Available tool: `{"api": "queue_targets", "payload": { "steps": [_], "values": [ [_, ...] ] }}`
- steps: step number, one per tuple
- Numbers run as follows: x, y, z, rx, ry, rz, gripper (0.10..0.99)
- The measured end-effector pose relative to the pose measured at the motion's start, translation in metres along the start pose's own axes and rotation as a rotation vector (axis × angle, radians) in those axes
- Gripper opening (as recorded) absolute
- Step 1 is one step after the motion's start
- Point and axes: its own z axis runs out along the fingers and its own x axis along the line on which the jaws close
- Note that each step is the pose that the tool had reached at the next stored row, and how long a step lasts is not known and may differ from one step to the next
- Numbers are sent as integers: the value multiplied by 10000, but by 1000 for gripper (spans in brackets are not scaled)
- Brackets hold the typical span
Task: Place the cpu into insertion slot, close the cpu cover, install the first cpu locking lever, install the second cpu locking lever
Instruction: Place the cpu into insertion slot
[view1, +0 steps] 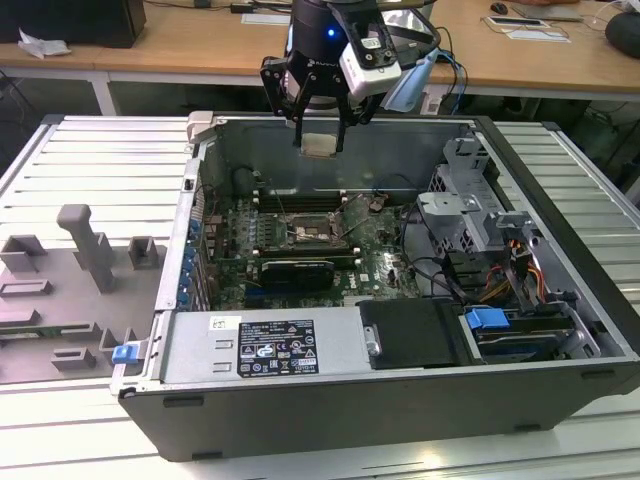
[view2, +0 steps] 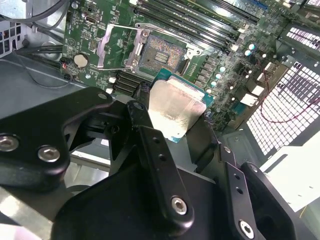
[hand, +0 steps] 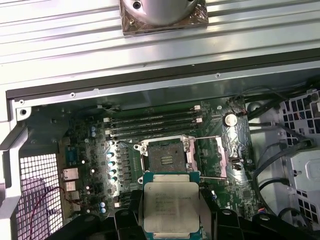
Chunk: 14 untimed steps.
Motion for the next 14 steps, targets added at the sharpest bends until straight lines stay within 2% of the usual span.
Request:
{"api": "queue_targets", "payload": {
  "steps": [14],
  "values": [
    [0, 0, 0, -3, -15, 169, 537]
  ]
}}
